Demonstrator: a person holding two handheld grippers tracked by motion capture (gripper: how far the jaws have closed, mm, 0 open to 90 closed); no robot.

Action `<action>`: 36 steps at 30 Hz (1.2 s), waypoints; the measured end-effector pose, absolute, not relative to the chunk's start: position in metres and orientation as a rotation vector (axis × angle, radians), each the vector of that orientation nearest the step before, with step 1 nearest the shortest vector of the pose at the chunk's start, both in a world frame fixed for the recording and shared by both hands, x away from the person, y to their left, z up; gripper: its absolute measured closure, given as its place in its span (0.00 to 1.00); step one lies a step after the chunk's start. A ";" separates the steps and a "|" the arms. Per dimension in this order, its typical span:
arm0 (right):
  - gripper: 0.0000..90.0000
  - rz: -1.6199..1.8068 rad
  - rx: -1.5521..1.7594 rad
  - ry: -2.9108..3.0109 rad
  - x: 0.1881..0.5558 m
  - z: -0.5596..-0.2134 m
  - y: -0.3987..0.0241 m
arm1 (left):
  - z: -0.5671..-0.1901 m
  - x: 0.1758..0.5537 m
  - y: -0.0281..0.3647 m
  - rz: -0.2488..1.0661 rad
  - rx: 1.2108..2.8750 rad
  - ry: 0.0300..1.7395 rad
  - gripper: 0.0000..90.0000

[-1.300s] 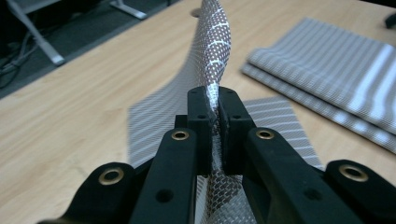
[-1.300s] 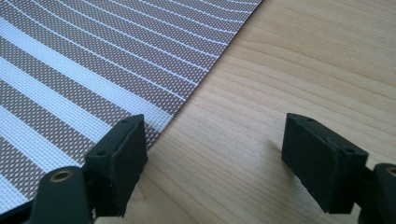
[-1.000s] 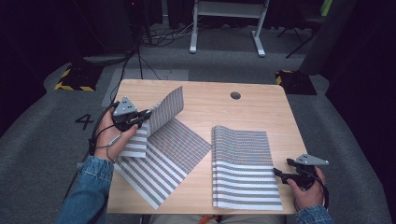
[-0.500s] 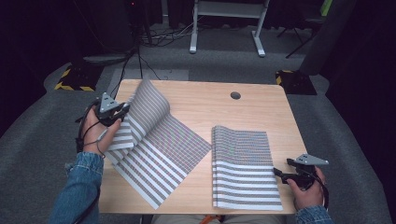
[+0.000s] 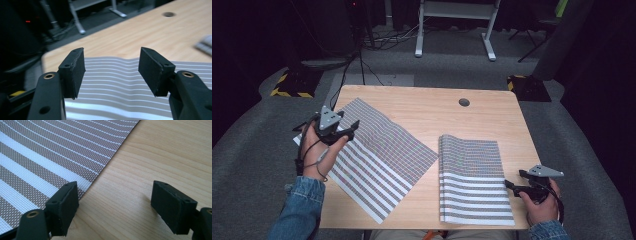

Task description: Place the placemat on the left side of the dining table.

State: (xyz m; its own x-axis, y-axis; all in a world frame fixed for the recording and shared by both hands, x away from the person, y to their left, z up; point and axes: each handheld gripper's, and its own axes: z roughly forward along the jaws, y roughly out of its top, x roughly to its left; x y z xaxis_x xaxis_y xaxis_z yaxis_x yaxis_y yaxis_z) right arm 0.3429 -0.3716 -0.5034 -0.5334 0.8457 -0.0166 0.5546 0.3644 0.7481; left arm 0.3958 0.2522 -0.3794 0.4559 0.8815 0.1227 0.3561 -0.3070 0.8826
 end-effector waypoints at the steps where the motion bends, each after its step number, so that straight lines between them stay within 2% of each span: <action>1: 0.25 0.991 1.219 2.231 0.343 -0.503 -0.372 | -0.381 0.395 0.245 0.777 1.882 1.026 0.43; 11: 0.25 0.991 1.220 2.231 0.343 -0.503 -0.372 | -0.407 0.390 0.176 0.562 1.962 0.958 0.41; 16: 0.25 0.991 1.219 2.231 0.343 -0.503 -0.372 | -0.432 0.386 0.141 0.405 1.987 0.950 0.41; 23: 0.25 0.992 1.219 2.232 0.343 -0.503 -0.372 | -0.473 0.386 0.093 0.281 2.123 0.944 0.38; 29: 0.25 0.992 1.219 2.232 0.343 -0.503 -0.372 | -0.494 0.389 0.063 0.324 2.189 0.968 0.38; 36: 0.25 0.992 1.219 2.231 0.343 -0.503 -0.372 | -0.500 0.387 0.052 0.379 2.201 0.970 0.35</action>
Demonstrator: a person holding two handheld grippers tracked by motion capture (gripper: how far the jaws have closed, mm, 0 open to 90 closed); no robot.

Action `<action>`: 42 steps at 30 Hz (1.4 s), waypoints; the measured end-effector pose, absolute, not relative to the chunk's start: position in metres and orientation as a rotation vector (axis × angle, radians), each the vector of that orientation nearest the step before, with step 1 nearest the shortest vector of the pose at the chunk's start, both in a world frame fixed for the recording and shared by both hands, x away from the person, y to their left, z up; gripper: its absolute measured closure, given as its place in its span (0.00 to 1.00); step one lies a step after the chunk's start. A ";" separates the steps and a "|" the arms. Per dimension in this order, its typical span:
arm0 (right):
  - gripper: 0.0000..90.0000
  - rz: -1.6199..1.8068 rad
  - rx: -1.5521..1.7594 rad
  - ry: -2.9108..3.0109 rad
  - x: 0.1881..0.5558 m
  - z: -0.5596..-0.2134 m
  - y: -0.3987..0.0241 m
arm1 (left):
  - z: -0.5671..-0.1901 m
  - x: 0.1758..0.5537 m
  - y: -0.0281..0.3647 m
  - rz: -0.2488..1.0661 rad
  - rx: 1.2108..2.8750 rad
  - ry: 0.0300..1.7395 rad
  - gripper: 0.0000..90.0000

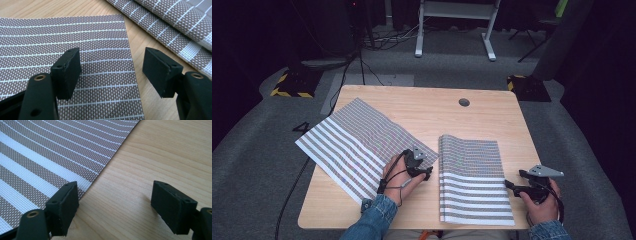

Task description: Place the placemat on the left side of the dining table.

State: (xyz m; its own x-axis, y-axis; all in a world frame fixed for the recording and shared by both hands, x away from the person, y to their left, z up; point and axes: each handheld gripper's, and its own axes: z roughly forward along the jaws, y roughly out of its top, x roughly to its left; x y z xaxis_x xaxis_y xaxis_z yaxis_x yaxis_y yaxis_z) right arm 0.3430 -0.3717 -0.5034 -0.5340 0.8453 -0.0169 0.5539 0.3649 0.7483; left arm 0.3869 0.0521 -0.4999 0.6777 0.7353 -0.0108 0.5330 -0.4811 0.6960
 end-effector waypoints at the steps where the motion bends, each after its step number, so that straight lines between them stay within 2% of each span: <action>1: 0.25 0.991 1.219 2.232 0.343 -0.503 -0.372 | -0.500 0.385 0.051 0.374 2.192 0.987 0.35; 3: 0.25 0.992 1.220 2.231 0.343 -0.503 -0.372 | -0.500 0.385 0.052 0.380 2.188 0.992 0.38; 8: 0.25 0.991 1.220 2.232 0.343 -0.503 -0.372 | -0.499 0.388 0.059 0.391 2.175 0.991 0.55; 12: 0.25 0.991 1.221 2.232 0.343 -0.503 -0.372 | -0.499 0.397 0.073 0.375 2.153 0.989 0.82; 15: 0.25 0.991 1.220 2.231 0.343 -0.503 -0.372 | -0.499 0.403 0.080 0.328 2.138 0.989 0.93; 27: 0.25 0.991 1.219 2.232 0.343 -0.503 -0.372 | -0.482 0.398 0.098 0.324 2.083 0.838 0.97; 34: 0.25 0.991 1.219 2.232 0.343 -0.503 -0.372 | -0.467 0.381 0.100 0.229 2.026 0.664 0.97; 42: 0.25 0.991 1.219 2.232 0.343 -0.503 -0.372 | -0.461 0.346 0.112 0.116 2.064 0.493 0.97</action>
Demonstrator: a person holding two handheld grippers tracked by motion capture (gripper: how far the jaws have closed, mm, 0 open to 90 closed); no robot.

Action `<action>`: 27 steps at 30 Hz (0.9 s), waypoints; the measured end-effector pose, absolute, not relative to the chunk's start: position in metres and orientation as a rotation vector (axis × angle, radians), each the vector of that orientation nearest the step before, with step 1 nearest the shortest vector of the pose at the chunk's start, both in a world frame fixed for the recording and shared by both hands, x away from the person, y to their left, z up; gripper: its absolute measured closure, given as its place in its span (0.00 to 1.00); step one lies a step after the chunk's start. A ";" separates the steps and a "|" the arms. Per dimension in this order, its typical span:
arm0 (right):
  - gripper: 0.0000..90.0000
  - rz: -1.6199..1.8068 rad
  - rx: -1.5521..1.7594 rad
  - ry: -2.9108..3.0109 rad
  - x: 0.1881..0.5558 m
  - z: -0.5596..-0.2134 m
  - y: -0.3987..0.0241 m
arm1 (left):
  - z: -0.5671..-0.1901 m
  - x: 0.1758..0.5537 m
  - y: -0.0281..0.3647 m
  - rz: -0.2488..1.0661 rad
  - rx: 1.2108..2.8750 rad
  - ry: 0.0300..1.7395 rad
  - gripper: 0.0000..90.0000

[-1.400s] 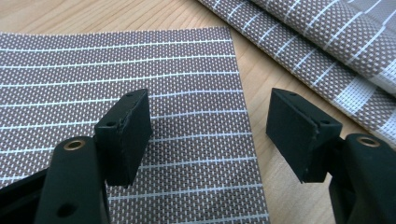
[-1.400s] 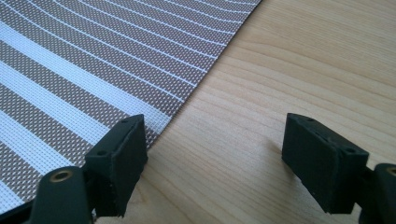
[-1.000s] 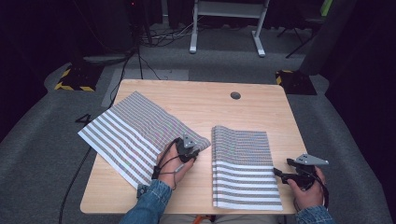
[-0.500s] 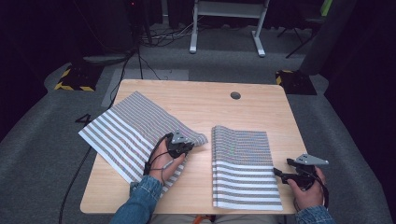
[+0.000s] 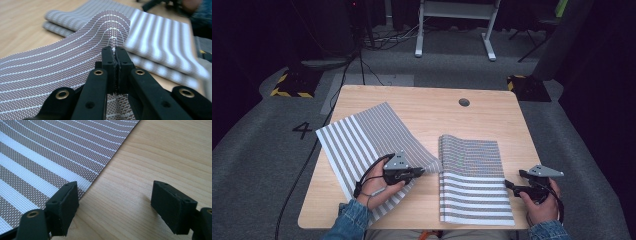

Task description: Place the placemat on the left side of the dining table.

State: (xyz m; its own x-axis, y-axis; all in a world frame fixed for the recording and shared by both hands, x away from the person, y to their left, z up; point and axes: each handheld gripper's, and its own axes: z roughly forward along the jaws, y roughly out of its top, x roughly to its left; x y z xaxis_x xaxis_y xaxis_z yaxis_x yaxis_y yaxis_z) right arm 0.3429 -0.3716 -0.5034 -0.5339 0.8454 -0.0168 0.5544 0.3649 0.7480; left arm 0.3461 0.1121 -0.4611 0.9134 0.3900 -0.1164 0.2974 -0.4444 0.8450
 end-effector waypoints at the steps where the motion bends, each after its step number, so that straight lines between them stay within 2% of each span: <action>1: 0.25 0.991 1.220 2.232 0.343 -0.503 -0.372 | -0.460 0.342 0.114 0.097 2.072 0.493 0.97; 11: 0.25 0.990 1.222 2.230 0.343 -0.503 -0.371 | -0.460 0.303 0.133 -0.010 2.132 0.580 0.94; 13: 0.25 0.991 1.223 2.228 0.343 -0.503 -0.371 | -0.463 0.296 0.135 -0.050 2.150 0.617 0.90; 14: 0.25 0.991 1.224 2.228 0.343 -0.503 -0.371 | -0.466 0.292 0.135 -0.082 2.136 0.644 0.85; 15: 0.25 0.990 1.224 2.229 0.343 -0.503 -0.371 | -0.467 0.289 0.136 -0.078 2.112 0.666 0.76; 17: 0.25 0.990 1.223 2.229 0.343 -0.503 -0.371 | -0.469 0.283 0.138 -0.015 2.118 0.726 0.58; 20: 0.25 0.991 1.223 2.228 0.343 -0.503 -0.371 | -0.468 0.272 0.145 0.102 2.111 0.858 0.46; 27: 0.25 0.990 1.224 2.227 0.343 -0.503 -0.371 | -0.475 0.243 0.170 0.240 2.141 1.082 0.43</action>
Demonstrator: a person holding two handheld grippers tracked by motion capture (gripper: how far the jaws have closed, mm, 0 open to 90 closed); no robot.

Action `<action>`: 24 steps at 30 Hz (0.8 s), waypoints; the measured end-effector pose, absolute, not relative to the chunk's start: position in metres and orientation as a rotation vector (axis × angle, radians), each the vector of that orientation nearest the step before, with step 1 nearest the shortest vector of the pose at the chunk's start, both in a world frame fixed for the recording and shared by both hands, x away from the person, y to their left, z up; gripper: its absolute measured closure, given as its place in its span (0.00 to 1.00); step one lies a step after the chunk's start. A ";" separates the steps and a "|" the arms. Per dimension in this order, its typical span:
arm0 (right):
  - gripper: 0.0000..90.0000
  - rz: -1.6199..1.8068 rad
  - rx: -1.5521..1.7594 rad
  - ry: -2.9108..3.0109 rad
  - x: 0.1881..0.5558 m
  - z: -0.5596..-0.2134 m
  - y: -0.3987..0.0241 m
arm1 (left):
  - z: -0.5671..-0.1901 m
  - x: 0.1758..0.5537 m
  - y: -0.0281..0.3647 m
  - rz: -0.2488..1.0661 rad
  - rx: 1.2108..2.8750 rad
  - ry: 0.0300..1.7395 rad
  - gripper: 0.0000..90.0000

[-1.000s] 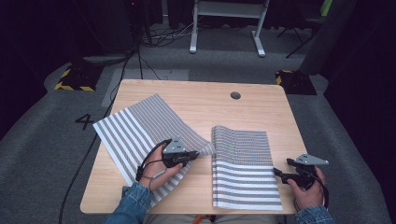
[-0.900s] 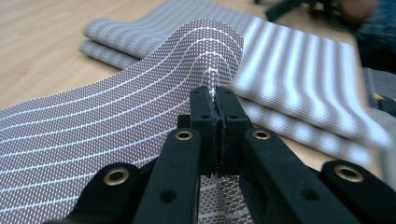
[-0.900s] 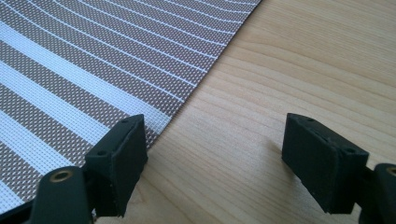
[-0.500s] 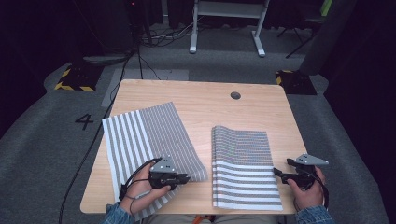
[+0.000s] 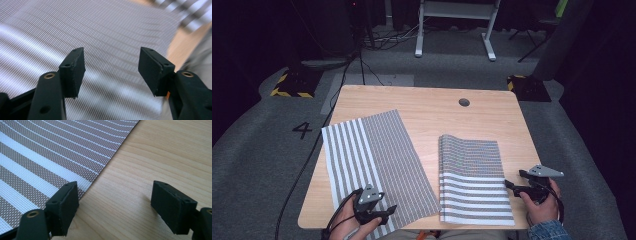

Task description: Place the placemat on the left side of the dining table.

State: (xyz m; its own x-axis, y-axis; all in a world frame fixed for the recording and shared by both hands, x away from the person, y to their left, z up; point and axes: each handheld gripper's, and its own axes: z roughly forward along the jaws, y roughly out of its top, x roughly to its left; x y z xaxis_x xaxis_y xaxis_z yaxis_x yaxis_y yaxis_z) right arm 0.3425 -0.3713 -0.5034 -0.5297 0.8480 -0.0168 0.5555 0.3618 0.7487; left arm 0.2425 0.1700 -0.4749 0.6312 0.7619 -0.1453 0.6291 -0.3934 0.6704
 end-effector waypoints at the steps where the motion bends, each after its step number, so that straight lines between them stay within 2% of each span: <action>1: 0.25 0.990 1.224 2.227 0.342 -0.503 -0.371 | -0.476 0.238 0.174 0.256 2.145 1.110 0.43; 8: 0.25 0.991 1.224 2.231 0.343 -0.503 -0.372 | -0.486 0.215 0.202 0.388 2.124 1.303 0.35; 12: 0.25 0.992 1.222 2.232 0.343 -0.503 -0.372 | -0.490 0.210 0.207 0.382 2.083 1.418 0.31; 18: 0.25 0.993 1.223 2.232 0.343 -0.503 -0.372 | -0.494 0.211 0.204 0.449 2.088 1.422 0.27; 24: 0.25 0.994 1.224 2.233 0.343 -0.503 -0.372 | -0.493 0.214 0.203 0.443 2.093 1.432 0.27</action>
